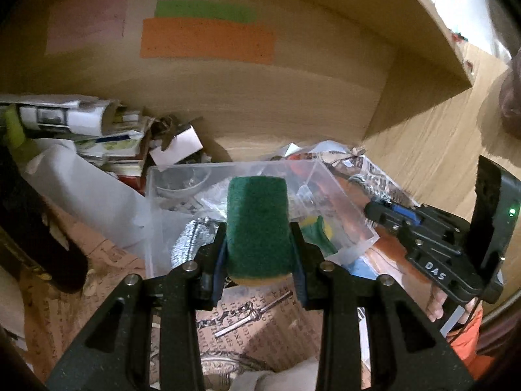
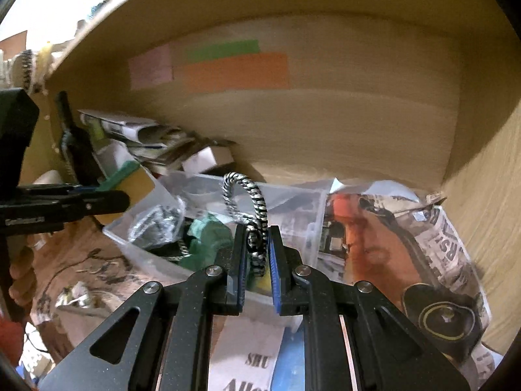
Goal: Organize soft objects
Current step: 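Carry the sponge and bracelet over the plastic box with both tools, then open both tools to drop the sponge and bracelet into the box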
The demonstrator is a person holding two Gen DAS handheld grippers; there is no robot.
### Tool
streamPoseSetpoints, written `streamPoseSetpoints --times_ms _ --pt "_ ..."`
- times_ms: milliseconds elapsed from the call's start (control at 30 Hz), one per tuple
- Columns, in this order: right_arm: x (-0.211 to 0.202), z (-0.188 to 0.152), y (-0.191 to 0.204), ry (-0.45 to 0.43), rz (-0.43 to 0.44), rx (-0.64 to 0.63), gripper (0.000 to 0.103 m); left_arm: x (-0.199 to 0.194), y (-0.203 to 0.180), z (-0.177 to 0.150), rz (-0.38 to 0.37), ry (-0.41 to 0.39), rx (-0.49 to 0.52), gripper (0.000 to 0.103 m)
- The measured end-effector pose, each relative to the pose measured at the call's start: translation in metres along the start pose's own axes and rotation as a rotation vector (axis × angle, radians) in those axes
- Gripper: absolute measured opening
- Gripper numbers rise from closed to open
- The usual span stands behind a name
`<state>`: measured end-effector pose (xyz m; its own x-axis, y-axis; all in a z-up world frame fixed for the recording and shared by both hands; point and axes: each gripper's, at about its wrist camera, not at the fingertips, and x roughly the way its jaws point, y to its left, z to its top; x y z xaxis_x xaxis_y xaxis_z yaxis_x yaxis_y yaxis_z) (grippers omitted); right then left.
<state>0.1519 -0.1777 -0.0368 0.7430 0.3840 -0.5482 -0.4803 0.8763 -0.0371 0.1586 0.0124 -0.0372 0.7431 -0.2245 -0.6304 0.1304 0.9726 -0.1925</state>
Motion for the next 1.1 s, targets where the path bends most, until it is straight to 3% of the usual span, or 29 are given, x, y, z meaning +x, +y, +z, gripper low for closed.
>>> streamPoseSetpoints --times_ms 400,467,567,633,933,1100 --pt "0.036 -0.009 -0.007 0.097 0.001 0.017 0.011 0.060 -0.009 -0.004 0.026 0.132 0.055 0.034" --pt "0.034 -0.008 -0.007 0.095 0.009 0.019 0.011 0.066 -0.007 -0.006 0.027 0.152 0.049 0.038" --pt "0.029 -0.006 -0.007 0.086 0.022 0.019 0.015 0.066 -0.005 -0.006 0.024 0.151 0.031 0.056" --pt "0.023 -0.005 -0.005 0.071 0.026 0.016 0.029 0.061 -0.003 -0.006 0.030 0.133 0.026 0.066" --pt "-0.009 -0.001 0.012 -0.015 0.034 -0.013 0.079 0.016 0.002 -0.006 0.014 0.065 0.017 0.075" --pt "-0.026 -0.003 0.026 -0.039 0.070 -0.025 0.084 -0.024 0.001 -0.010 0.030 -0.017 0.038 0.089"
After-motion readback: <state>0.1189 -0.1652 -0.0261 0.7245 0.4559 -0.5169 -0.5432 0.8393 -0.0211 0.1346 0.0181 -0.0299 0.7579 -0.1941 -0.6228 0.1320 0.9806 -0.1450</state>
